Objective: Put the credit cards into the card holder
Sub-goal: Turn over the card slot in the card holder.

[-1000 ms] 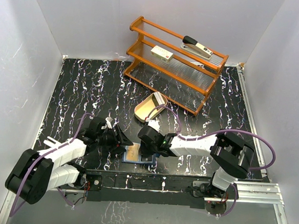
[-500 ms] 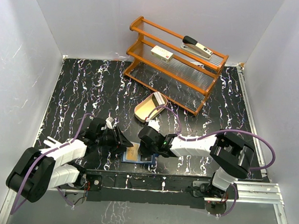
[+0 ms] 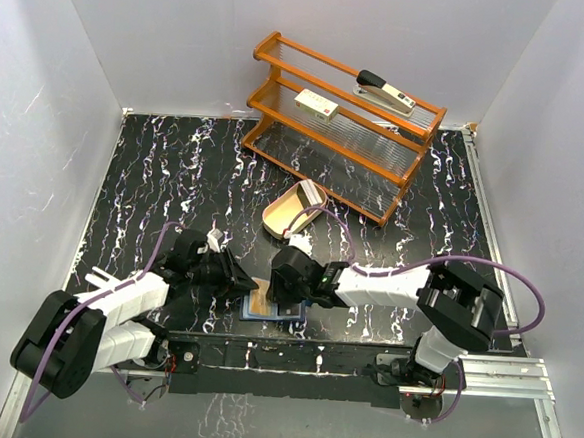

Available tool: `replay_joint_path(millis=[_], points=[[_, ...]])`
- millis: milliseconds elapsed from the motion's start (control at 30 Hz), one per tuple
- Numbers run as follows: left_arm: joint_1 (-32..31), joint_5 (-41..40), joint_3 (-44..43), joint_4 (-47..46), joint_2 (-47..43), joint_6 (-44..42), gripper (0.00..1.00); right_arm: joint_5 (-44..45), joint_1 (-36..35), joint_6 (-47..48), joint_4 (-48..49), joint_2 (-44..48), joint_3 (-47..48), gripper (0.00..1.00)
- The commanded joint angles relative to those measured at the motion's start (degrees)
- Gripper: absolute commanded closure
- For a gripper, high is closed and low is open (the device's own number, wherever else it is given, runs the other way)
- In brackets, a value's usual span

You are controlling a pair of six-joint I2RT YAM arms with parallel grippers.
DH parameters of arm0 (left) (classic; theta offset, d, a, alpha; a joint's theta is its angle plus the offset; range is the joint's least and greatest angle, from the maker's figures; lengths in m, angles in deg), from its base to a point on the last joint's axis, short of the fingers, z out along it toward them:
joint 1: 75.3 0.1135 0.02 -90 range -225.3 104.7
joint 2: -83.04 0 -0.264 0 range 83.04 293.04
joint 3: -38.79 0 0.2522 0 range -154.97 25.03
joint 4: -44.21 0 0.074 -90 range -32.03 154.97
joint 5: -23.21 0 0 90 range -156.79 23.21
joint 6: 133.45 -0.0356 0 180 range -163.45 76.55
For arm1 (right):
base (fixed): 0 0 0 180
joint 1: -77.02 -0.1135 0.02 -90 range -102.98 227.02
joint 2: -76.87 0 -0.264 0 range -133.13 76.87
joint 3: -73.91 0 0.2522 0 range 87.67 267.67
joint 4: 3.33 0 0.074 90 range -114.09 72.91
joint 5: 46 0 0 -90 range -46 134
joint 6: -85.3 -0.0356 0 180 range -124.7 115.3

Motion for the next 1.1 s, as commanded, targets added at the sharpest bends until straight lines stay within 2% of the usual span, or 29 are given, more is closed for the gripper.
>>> replay_joint_path(millis=[0,367,733,1067], points=[[-0.4,1.5,-2.2,1.9,-0.5,-1.0,0.66,1.2,-0.2,2.1,-3.1,5.3,1.4,0.72],[-4.0,1.5,-4.0,-1.2,1.3,1.7,0.57,4.8,-0.2,2.2,-7.7,18.4,-2.3,0.61],[-16.3,-2.7,-8.8,-11.0,8.3,8.6,0.52,15.6,-0.1,2.8,-16.3,32.8,-1.9,0.59],[-17.5,-9.6,-10.8,-0.3,7.8,4.0,0.51,16.9,-0.1,4.2,-19.1,33.7,0.2,0.58]])
